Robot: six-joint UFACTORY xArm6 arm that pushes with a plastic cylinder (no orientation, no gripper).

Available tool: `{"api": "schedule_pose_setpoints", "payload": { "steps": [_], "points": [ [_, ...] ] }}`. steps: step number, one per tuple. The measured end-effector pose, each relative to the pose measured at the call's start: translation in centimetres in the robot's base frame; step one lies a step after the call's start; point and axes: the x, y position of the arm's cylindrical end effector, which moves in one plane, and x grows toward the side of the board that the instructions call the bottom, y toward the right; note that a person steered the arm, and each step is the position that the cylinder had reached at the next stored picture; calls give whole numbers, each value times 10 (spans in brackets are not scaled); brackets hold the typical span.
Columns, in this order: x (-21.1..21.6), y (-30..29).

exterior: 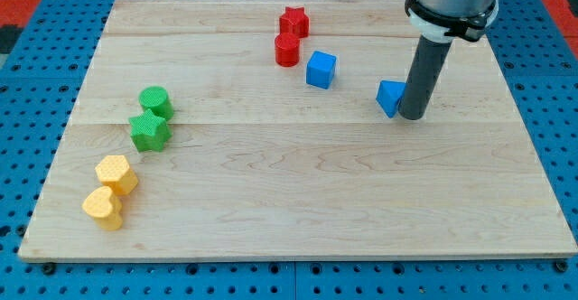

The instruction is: Move blue cube above to the blue triangle

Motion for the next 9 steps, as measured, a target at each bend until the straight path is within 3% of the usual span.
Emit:
{"api": "schedule_pose_setpoints", "payload": {
  "steps": [1, 2, 3, 4, 5, 6, 7, 8, 9],
  "points": [
    [20, -90],
    [-1, -65],
    [-11, 5],
    [5, -6],
    [10, -145],
    [-33, -167],
    [-75, -150],
    [-78, -135],
    [-78, -40]
  ]
}}
